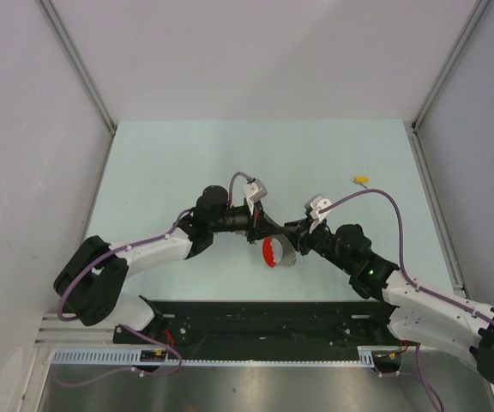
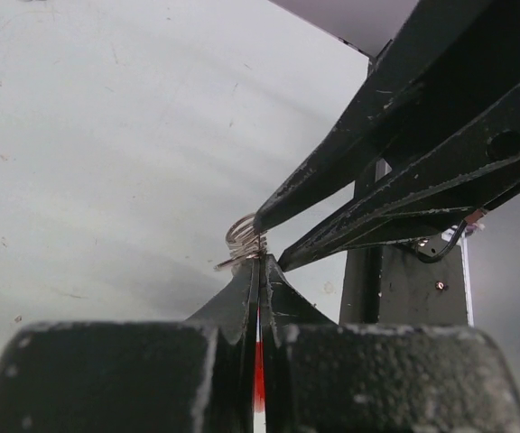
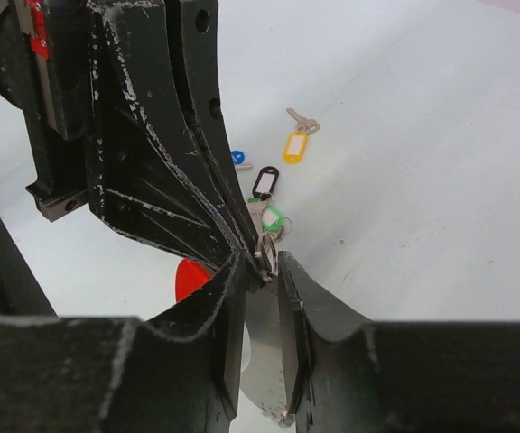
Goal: Put the keys on the keyring
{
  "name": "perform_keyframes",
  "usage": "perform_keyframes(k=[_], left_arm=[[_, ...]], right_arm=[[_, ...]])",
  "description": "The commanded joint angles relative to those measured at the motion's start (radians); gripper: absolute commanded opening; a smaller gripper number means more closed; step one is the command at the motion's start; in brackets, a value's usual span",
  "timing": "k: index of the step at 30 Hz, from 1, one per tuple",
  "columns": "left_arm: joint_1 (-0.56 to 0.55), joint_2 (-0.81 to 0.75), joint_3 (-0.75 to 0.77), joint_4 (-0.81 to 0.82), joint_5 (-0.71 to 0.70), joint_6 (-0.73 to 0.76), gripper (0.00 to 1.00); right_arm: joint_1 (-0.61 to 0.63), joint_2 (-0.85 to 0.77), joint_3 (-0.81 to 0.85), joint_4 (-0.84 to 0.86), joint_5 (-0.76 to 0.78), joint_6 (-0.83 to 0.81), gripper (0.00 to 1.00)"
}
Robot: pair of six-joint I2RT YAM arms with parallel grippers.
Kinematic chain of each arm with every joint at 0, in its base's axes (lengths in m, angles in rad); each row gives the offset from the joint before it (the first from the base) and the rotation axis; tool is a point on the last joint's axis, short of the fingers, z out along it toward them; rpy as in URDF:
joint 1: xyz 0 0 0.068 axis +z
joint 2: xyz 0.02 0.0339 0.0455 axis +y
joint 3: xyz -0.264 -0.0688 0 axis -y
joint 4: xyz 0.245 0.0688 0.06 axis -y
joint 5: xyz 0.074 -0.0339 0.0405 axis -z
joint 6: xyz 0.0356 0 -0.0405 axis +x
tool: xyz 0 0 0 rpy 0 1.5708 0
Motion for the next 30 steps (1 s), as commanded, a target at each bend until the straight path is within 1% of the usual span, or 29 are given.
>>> perform_keyframes(k=[1, 7, 9, 10, 13, 15, 18, 20, 21, 22, 23, 25, 27, 30], left_arm=[[-0.011, -0.040, 0.000, 0.053, 0.005, 0.018, 0.00], [-0.012, -0.052, -0.005, 0.040, -0.010, 0.031, 0.00], [-0.014, -0.058, -0.005, 0.032, -0.013, 0.038, 0.00], [-0.014, -0.060, -0.003, 0.023, -0.017, 0.044, 0.00], [-0.016, -0.067, -0.005, 0.007, -0.023, 0.058, 0.00], [-0.017, -0.077, -0.008, -0.002, -0.029, 0.065, 0.00], [-0.019, -0.089, -0.011, -0.028, -0.049, 0.090, 0.00], [-0.022, -0.098, -0.012, -0.056, -0.069, 0.116, 0.00], [-0.022, -0.107, -0.014, -0.066, -0.076, 0.126, 0.01], [-0.023, -0.113, -0.016, -0.088, -0.084, 0.148, 0.00], [-0.025, -0.116, -0.016, -0.100, -0.095, 0.160, 0.00], [-0.031, -0.130, -0.019, -0.129, -0.125, 0.198, 0.00], [-0.037, -0.138, -0.019, -0.148, -0.159, 0.225, 0.00], [-0.054, -0.149, -0.019, -0.169, -0.200, 0.275, 0.00]], right_arm=[[-0.011, -0.008, 0.014, 0.004, 0.018, 0.020, 0.28], [-0.022, 0.012, 0.036, -0.028, 0.007, 0.037, 0.29], [-0.023, 0.013, 0.040, -0.034, 0.001, 0.035, 0.26], [-0.023, 0.016, 0.042, -0.036, -0.001, 0.037, 0.22], [-0.025, 0.013, 0.043, -0.036, 0.001, 0.034, 0.14], [-0.026, 0.010, 0.048, -0.040, -0.001, 0.029, 0.14], [-0.031, -0.007, 0.063, -0.066, 0.001, 0.040, 0.18], [-0.033, -0.020, 0.082, -0.104, -0.001, 0.049, 0.25], [-0.033, -0.025, 0.117, -0.130, 0.002, 0.061, 0.30], [-0.034, -0.025, 0.135, -0.156, 0.019, 0.070, 0.32], [-0.034, -0.022, 0.155, -0.221, 0.027, 0.081, 0.33], [-0.034, -0.008, 0.221, -0.284, 0.045, 0.122, 0.36], [-0.034, 0.010, 0.263, -0.388, 0.059, 0.151, 0.38], [-0.034, 0.042, 0.333, -0.491, 0.059, 0.211, 0.41]])
